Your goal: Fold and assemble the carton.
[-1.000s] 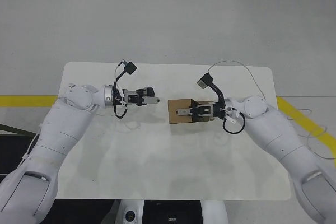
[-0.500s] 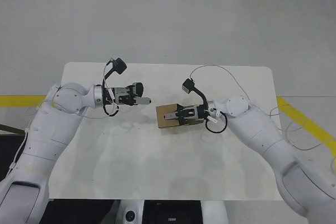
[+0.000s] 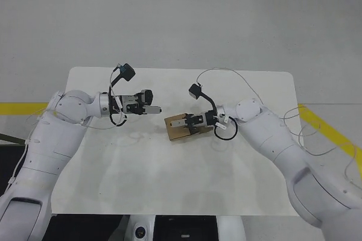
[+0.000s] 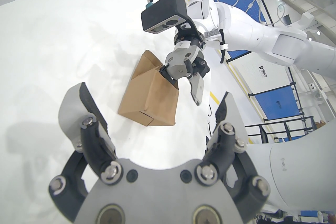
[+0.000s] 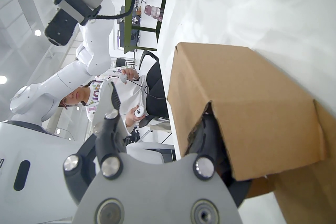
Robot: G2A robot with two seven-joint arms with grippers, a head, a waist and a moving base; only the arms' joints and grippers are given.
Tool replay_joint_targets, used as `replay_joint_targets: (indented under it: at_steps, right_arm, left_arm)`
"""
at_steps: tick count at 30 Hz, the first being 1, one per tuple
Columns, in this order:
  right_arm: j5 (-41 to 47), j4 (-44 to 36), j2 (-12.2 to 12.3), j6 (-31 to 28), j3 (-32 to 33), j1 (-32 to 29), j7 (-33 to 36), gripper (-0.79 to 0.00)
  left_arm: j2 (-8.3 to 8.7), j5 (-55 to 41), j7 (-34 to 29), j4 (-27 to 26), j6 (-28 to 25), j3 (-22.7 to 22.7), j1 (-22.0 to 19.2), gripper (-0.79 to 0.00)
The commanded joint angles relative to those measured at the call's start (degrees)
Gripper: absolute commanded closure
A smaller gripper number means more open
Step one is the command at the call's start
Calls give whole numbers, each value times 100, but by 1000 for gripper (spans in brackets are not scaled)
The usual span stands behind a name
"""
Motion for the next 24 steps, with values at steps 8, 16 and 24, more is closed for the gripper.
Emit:
replay_joint_targets:
  at_steps: [8,16,24]
  right_arm:
    - [-266,-150,151,112,288,-143,110,-622]
    - [-404,-428,315,226,592,-324,225,-634]
    - [-544,-649,450,308,845,-532,306,-668]
  left_arm:
    - [54,969,370,-386,51,-72,138,-785]
    - [123,2477,1504,-811,-431,-259,592,-785]
    - [102,4612,2930,-1107,-917,-159,919,-785]
